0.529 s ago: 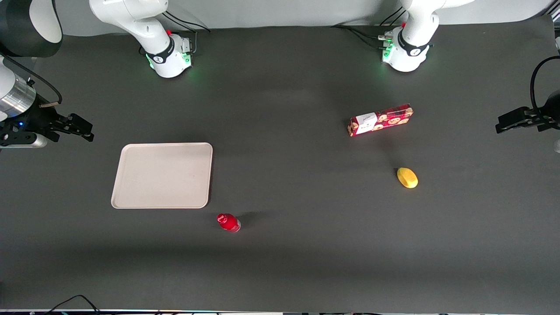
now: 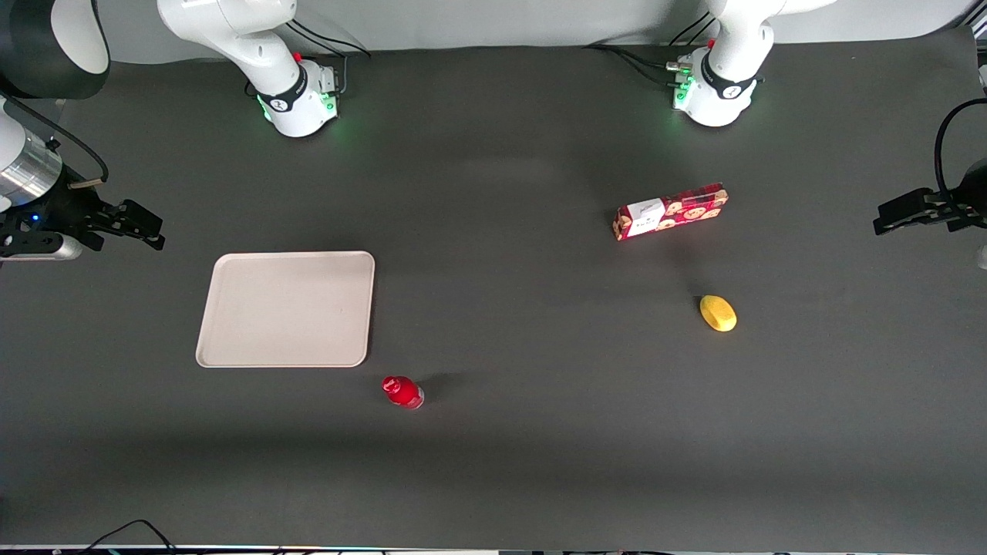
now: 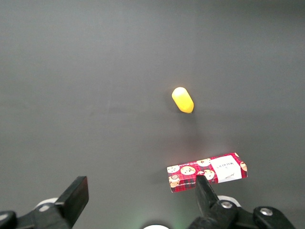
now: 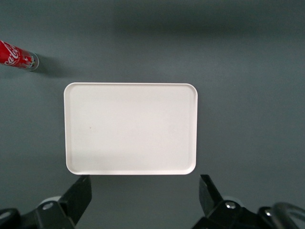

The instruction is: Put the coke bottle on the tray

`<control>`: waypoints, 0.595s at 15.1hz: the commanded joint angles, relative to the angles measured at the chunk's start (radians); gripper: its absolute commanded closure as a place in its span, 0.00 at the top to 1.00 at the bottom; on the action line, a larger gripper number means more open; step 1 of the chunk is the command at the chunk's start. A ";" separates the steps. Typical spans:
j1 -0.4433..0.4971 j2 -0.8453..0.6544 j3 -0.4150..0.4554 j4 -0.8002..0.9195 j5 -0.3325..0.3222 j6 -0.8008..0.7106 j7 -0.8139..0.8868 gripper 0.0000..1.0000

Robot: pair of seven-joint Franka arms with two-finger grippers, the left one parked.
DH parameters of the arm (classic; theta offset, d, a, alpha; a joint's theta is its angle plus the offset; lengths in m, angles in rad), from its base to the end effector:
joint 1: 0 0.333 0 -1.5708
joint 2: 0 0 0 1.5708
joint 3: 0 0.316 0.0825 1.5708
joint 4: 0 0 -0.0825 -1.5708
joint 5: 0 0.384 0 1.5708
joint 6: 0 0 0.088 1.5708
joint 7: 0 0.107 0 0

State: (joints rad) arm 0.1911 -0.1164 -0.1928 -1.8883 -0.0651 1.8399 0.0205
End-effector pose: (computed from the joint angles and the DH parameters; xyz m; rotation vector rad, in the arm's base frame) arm 0.5336 -0.0104 0.5587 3.0995 -0.0099 0.1030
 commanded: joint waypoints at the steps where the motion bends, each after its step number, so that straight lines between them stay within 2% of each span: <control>1: 0.025 0.114 0.073 0.183 -0.002 -0.063 0.007 1.00; 4: 0.025 0.285 0.147 0.436 0.011 -0.166 0.062 1.00; 6: 0.025 0.394 0.177 0.567 0.053 -0.177 0.084 1.00; 9: 0.045 0.515 0.231 0.704 0.059 -0.182 0.130 1.00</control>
State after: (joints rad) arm 0.2216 0.2402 0.0000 -1.3927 -0.0239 1.7074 0.0913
